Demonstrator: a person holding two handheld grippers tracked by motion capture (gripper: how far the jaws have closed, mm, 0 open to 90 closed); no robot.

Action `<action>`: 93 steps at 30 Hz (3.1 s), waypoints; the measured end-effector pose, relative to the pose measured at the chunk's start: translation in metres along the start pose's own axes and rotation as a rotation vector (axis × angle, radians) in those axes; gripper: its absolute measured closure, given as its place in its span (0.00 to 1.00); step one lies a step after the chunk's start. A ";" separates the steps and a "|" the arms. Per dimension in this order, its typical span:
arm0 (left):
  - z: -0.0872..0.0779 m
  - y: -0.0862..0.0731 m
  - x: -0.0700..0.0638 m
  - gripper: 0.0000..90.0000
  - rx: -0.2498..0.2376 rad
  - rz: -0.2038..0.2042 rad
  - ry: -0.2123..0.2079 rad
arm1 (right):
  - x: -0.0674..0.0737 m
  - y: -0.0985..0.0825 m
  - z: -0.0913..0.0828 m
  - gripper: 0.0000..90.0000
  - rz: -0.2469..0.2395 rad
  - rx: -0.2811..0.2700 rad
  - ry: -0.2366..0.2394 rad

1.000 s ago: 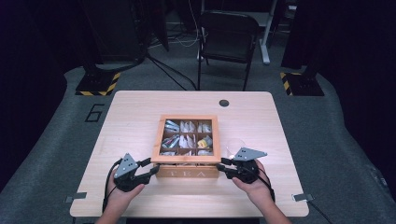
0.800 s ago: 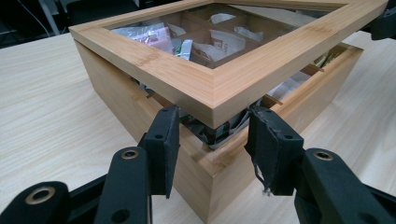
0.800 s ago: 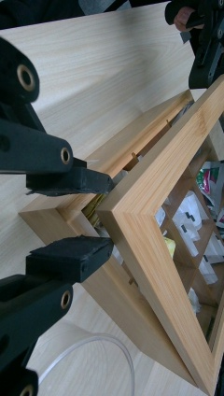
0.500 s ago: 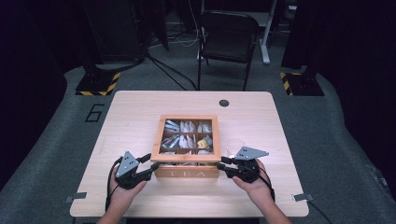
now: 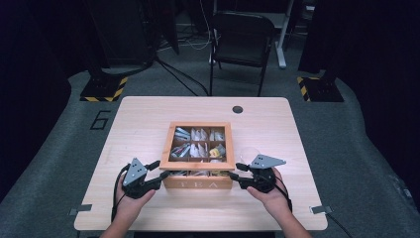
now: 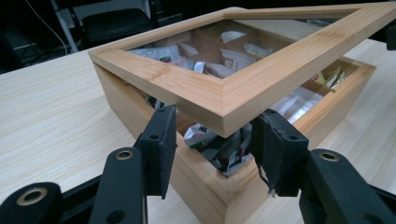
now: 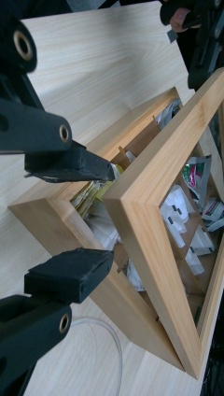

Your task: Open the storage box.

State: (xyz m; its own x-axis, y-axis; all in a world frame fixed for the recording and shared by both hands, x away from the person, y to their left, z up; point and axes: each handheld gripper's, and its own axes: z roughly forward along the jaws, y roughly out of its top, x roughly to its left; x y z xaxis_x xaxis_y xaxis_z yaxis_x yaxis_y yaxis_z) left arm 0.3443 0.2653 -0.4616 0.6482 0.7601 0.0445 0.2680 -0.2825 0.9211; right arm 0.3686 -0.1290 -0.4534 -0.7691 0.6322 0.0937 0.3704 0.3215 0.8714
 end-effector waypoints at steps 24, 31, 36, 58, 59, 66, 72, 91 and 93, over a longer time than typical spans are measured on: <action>-0.002 0.040 0.013 0.56 -0.054 0.007 0.012 | -0.008 0.037 0.001 0.47 -0.068 -0.086 -0.070; -0.001 0.044 0.015 0.56 -0.069 0.003 0.014 | -0.011 0.046 -0.002 0.47 -0.089 -0.104 -0.086; -0.001 0.051 0.019 0.56 -0.072 0.005 0.010 | -0.012 0.055 -0.004 0.49 -0.121 -0.105 -0.087; 0.002 0.083 0.038 0.58 -0.133 -0.003 -0.006 | -0.028 0.095 -0.008 0.56 -0.089 -0.120 -0.034; 0.002 0.083 0.038 0.59 -0.131 -0.003 -0.008 | -0.028 0.096 -0.007 0.56 -0.084 -0.122 -0.036; 0.005 0.092 0.044 0.60 -0.136 -0.005 -0.007 | -0.035 0.104 -0.003 0.53 -0.069 -0.129 -0.038; 0.008 0.100 0.049 0.60 -0.136 -0.008 -0.003 | -0.041 0.111 0.004 0.55 -0.065 -0.126 -0.063; 0.033 0.105 0.060 0.55 -0.148 -0.056 0.034 | -0.051 0.129 0.009 0.57 -0.061 -0.140 -0.090; 0.036 0.105 0.061 0.55 -0.145 -0.057 0.042 | -0.051 0.131 0.010 0.57 -0.056 -0.144 -0.091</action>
State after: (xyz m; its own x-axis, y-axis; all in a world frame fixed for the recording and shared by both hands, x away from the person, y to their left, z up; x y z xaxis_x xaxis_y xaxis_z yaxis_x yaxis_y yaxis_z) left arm 0.4375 0.2611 -0.3761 0.6037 0.7972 0.0042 0.1954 -0.1531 0.9687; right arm 0.4612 -0.1126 -0.3490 -0.7339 0.6792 0.0054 0.2455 0.2578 0.9345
